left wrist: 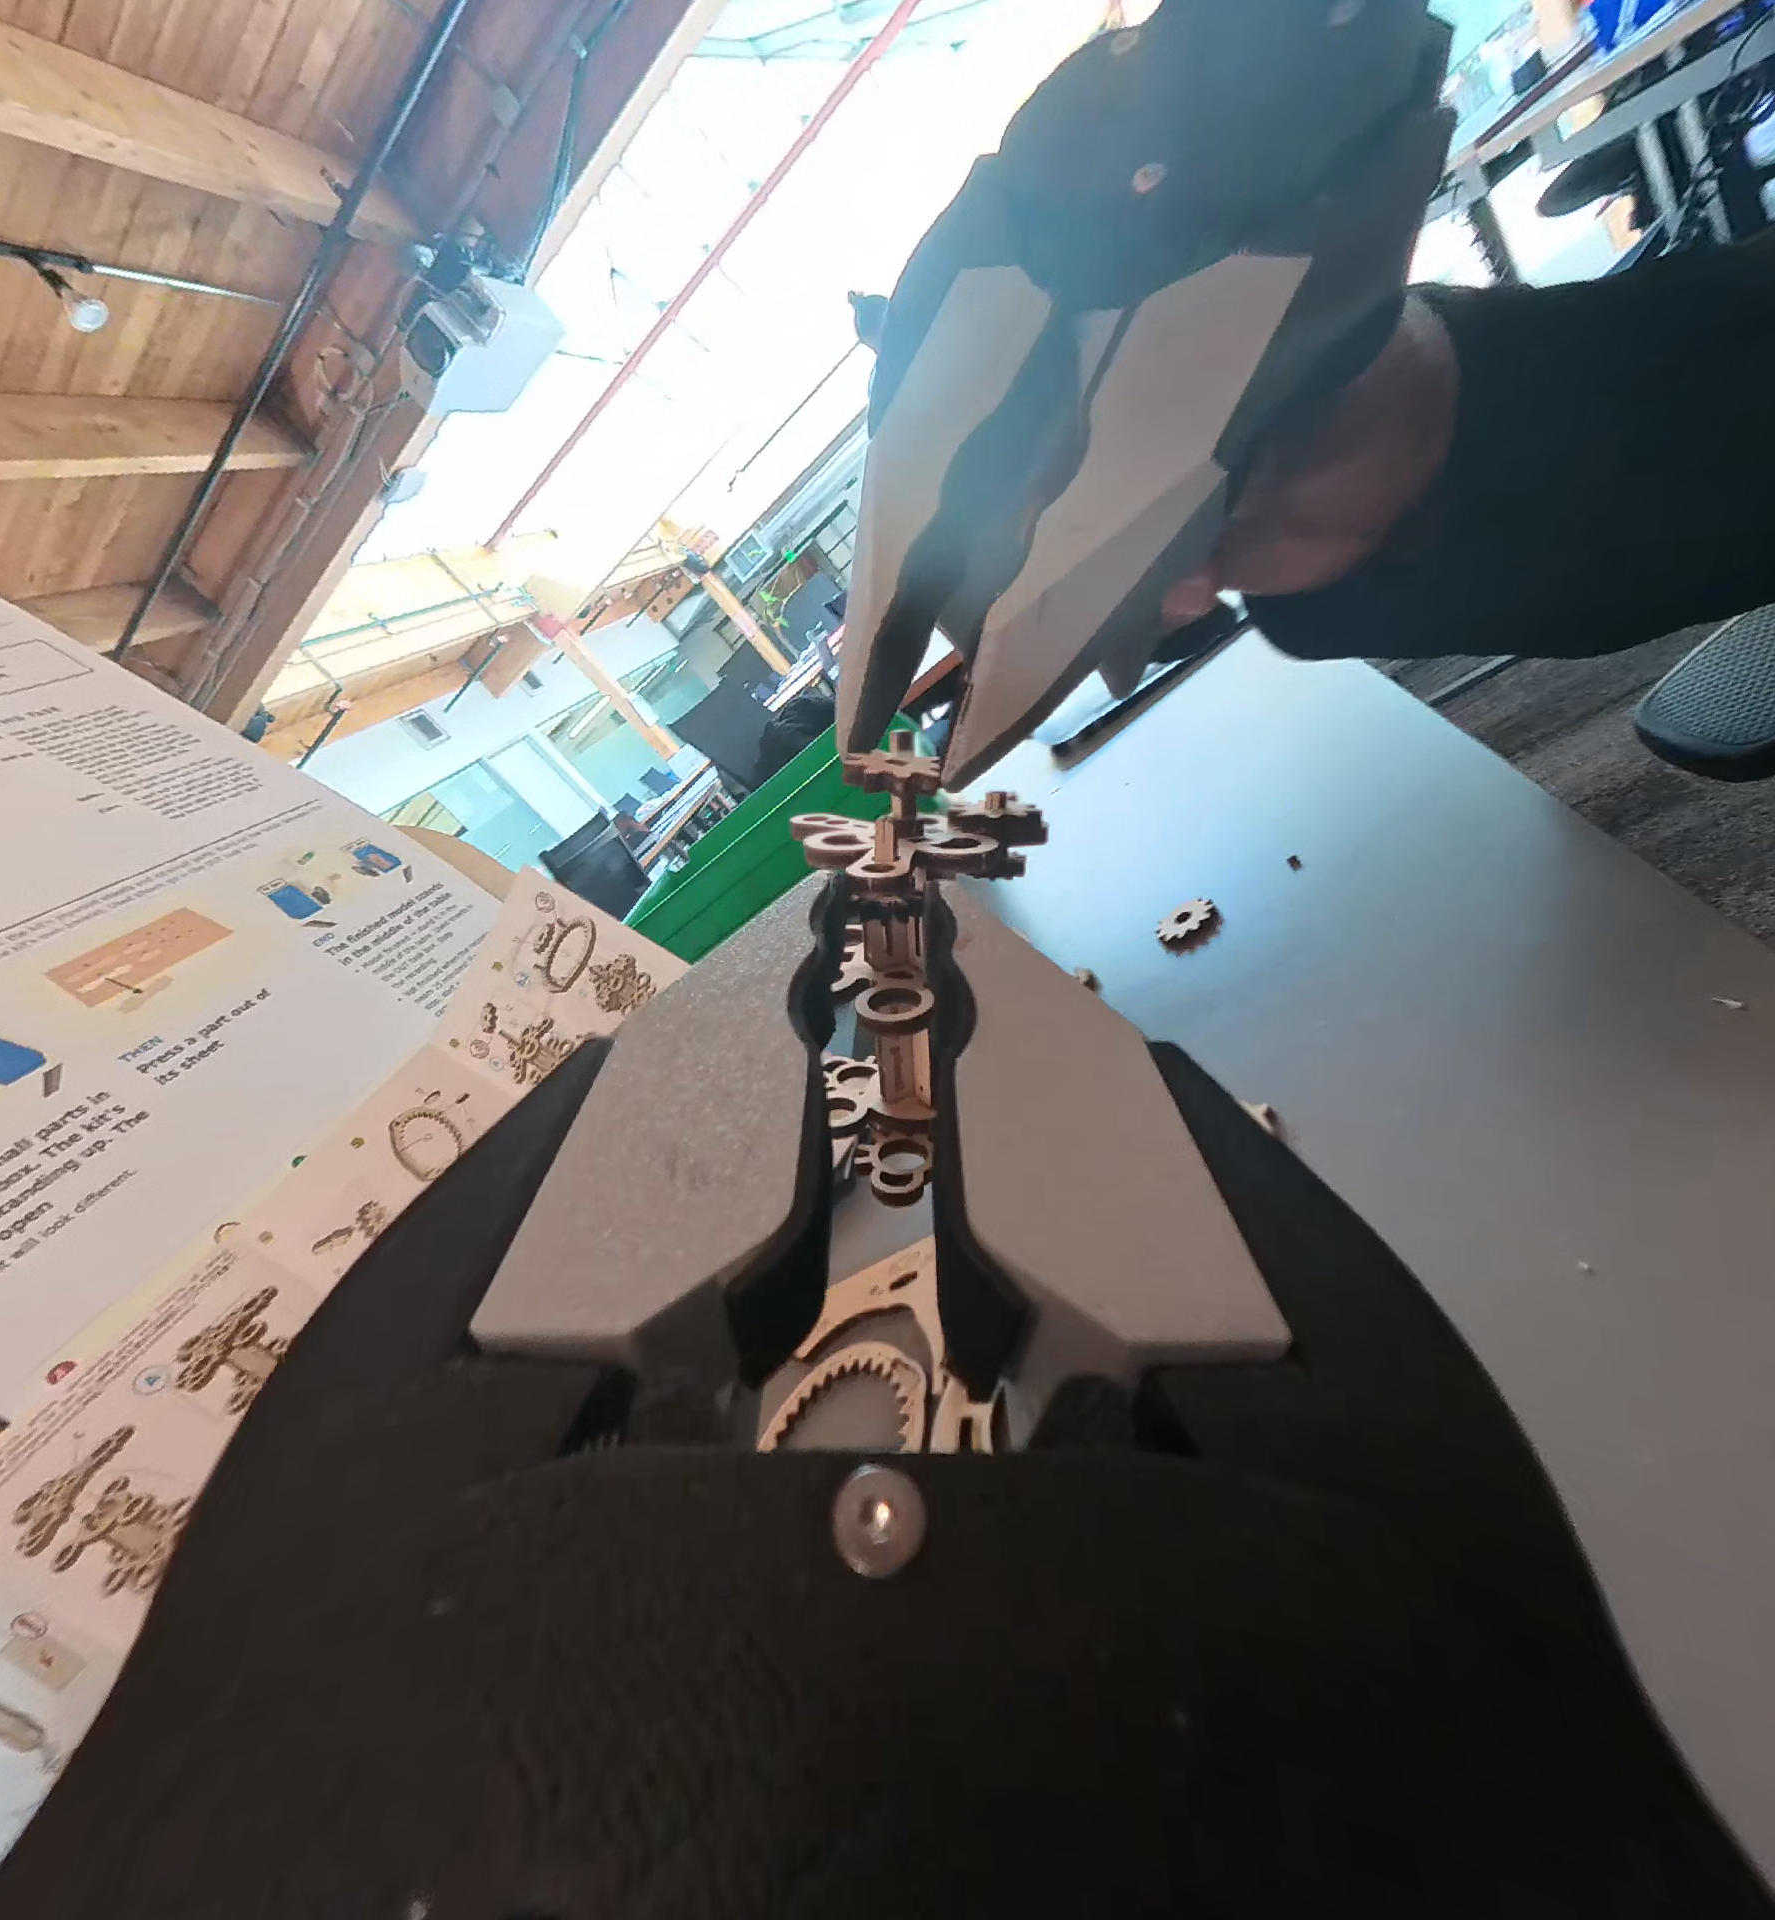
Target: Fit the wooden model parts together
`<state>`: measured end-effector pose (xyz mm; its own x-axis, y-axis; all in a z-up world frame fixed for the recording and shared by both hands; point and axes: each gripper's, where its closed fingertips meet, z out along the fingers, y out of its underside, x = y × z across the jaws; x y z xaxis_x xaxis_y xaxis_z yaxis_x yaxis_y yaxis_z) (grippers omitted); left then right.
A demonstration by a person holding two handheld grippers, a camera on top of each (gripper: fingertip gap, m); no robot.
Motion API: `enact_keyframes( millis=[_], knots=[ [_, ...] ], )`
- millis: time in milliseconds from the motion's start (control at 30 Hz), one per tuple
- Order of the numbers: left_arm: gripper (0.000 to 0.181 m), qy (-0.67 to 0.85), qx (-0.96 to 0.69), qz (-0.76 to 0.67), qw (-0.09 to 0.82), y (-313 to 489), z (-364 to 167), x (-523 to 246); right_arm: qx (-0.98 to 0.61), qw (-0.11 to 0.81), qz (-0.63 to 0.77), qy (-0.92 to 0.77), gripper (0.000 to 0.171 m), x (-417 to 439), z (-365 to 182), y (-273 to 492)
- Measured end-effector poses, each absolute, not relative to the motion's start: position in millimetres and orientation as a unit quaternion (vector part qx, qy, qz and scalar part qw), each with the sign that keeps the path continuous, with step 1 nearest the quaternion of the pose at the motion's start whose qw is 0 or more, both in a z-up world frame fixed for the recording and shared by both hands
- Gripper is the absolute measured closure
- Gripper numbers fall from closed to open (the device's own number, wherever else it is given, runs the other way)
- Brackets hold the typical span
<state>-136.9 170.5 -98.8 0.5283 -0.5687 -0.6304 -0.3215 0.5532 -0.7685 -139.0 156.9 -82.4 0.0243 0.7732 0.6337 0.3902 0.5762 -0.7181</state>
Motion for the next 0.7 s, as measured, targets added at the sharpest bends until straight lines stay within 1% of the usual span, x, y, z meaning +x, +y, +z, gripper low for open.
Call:
enact_keyframes(
  millis=[133,267,333,400,467,567,633,700],
  knots=[
    [0.17,0.473,-0.481,-0.067,0.735,177,-102,-141,-0.463,0.562,0.173,-0.663,0.159,-128,-90,158],
    [0.171,0.452,-0.509,-0.061,0.73,188,-106,-150,-0.565,0.496,0.186,-0.633,0.158,-93,-126,174],
    [0.171,0.446,-0.517,-0.062,0.728,190,-107,-151,-0.64,0.43,0.179,-0.611,0.158,-72,-158,187],
    [0.171,0.447,-0.519,-0.064,0.726,191,-108,-149,-0.716,0.344,0.183,-0.579,0.158,-55,-195,191],
    [0.171,0.447,-0.518,-0.061,0.727,191,-108,-149,-0.763,0.294,0.181,-0.547,0.158,-44,-221,193],
    [0.171,0.445,-0.517,-0.061,0.729,190,-106,-149,-0.779,0.29,0.2,-0.518,0.157,-42,-225,190],
    [0.171,0.443,-0.519,-0.062,0.728,190,-106,-151,-0.776,0.285,0.193,-0.529,0.143,-39,-225,184],
    [0.171,0.44,-0.52,-0.069,0.729,190,-106,-151,-0.761,0.275,0.192,-0.555,0.141,-40,-226,171]
  ],
)
